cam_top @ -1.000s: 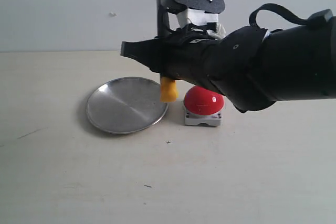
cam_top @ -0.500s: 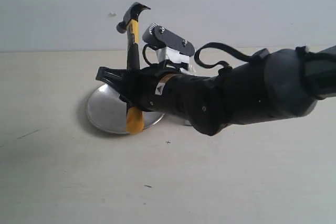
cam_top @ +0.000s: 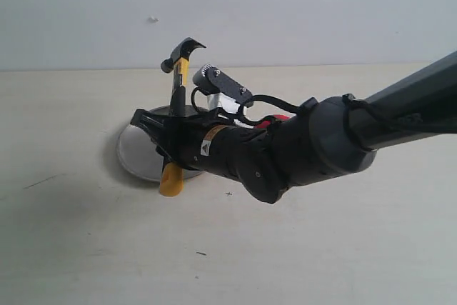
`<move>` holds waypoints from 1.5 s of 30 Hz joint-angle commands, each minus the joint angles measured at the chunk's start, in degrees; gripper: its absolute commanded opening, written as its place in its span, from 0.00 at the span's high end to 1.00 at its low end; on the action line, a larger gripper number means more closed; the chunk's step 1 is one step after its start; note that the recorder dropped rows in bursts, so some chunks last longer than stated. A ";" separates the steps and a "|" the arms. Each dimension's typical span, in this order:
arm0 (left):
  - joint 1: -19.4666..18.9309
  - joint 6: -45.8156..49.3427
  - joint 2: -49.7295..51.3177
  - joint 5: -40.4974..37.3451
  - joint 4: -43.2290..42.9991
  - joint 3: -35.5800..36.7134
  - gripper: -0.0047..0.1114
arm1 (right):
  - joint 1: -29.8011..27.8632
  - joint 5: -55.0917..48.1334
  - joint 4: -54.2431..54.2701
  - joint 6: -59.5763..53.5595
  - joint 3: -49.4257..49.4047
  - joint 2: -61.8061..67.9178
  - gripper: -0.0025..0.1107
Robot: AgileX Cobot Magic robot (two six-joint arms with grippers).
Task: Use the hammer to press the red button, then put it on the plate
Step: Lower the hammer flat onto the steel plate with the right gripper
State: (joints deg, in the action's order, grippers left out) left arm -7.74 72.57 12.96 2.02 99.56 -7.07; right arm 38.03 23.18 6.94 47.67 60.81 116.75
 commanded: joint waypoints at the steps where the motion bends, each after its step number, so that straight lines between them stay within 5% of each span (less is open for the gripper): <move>1: -0.17 -0.04 -0.29 0.00 0.38 -0.44 0.96 | -0.72 3.36 -4.92 1.90 3.84 1.48 0.98; 20: -0.17 -0.04 -0.29 0.00 0.38 -0.44 0.96 | -5.78 -0.41 -17.91 14.25 7.15 4.08 0.98; 45: -0.17 -0.04 -0.29 0.00 0.38 -0.44 0.96 | -5.78 9.60 -22.28 24.54 7.15 10.12 0.98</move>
State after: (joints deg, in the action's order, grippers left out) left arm -7.74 72.57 12.96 2.02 99.56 -7.07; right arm 32.51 26.84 -14.30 73.89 66.87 127.83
